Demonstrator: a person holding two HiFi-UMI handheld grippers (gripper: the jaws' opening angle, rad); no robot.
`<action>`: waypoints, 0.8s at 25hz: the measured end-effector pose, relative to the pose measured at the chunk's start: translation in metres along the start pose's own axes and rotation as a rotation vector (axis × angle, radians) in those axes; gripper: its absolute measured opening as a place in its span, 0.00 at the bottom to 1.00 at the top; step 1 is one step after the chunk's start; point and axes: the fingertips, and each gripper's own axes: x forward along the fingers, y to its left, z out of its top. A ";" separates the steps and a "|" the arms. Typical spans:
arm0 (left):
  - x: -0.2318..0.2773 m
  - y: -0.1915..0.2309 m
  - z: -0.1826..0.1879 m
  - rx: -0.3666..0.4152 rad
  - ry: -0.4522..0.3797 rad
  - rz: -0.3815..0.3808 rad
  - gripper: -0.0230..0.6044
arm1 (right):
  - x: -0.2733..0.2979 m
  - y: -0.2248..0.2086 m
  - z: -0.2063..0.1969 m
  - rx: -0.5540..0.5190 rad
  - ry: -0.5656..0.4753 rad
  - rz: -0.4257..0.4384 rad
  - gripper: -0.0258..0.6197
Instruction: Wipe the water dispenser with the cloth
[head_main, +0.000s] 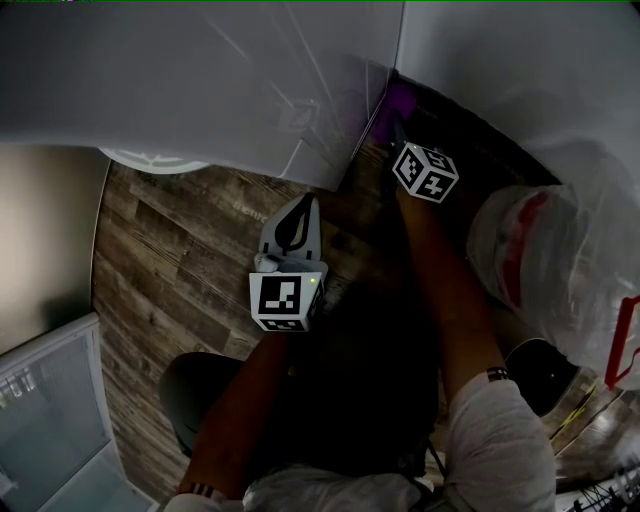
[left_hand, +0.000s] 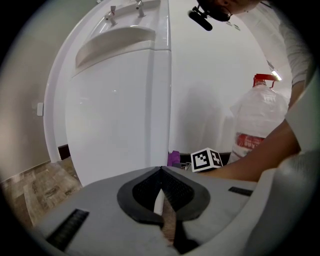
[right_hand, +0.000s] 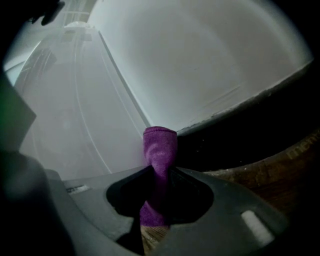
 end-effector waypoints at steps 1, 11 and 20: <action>0.000 -0.001 0.001 0.001 -0.002 -0.002 0.03 | -0.001 -0.001 0.001 0.001 -0.002 -0.002 0.17; -0.002 -0.014 0.002 0.020 -0.014 -0.037 0.03 | -0.020 0.021 0.017 -0.059 -0.022 0.088 0.17; 0.008 -0.057 0.024 0.102 -0.078 -0.174 0.03 | -0.057 0.077 0.057 -0.265 -0.100 0.242 0.17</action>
